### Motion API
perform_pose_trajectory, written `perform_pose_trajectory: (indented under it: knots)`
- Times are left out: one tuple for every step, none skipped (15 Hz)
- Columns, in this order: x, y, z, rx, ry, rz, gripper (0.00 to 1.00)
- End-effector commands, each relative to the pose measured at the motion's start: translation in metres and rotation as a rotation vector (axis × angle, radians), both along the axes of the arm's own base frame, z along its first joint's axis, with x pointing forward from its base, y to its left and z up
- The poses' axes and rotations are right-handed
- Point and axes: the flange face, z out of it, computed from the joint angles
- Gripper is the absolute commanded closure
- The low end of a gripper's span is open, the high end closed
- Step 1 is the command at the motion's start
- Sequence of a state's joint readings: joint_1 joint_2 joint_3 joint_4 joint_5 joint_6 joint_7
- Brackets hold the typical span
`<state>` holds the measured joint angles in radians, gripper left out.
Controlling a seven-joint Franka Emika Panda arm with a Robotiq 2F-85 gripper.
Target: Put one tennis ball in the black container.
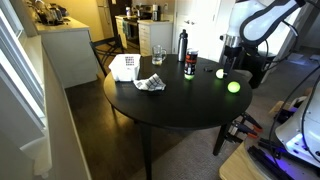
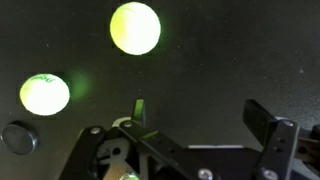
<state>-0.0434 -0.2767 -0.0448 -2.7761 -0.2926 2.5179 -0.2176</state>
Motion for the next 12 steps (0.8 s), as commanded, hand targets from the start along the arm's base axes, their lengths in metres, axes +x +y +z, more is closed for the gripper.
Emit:
perform_pose_trajectory:
  knots:
    - [-0.001,-0.019,-0.014,-0.032,0.009,-0.024,0.0]
    - [-0.001,-0.026,-0.018,-0.032,0.014,-0.025,0.0]
    - [-0.002,-0.033,-0.023,-0.019,0.023,-0.02,0.0]
    - [-0.001,-0.039,-0.027,-0.001,0.016,-0.013,0.0]
    - [-0.001,-0.046,-0.032,0.008,0.014,-0.017,0.0]
    - [-0.001,-0.053,-0.036,0.021,0.007,-0.015,0.0]
    - [-0.001,-0.059,-0.042,0.03,0.001,-0.012,0.0]
    - [-0.001,-0.063,-0.047,0.04,-0.004,-0.003,0.0]
    - [-0.002,-0.068,-0.054,0.047,-0.006,0.005,0.0]
    - [-0.003,-0.072,-0.061,0.057,0.0,0.012,0.0]
    - [-0.004,-0.074,-0.068,0.067,0.006,0.018,0.0]
    - [-0.005,-0.076,-0.075,0.079,0.017,0.017,0.0]
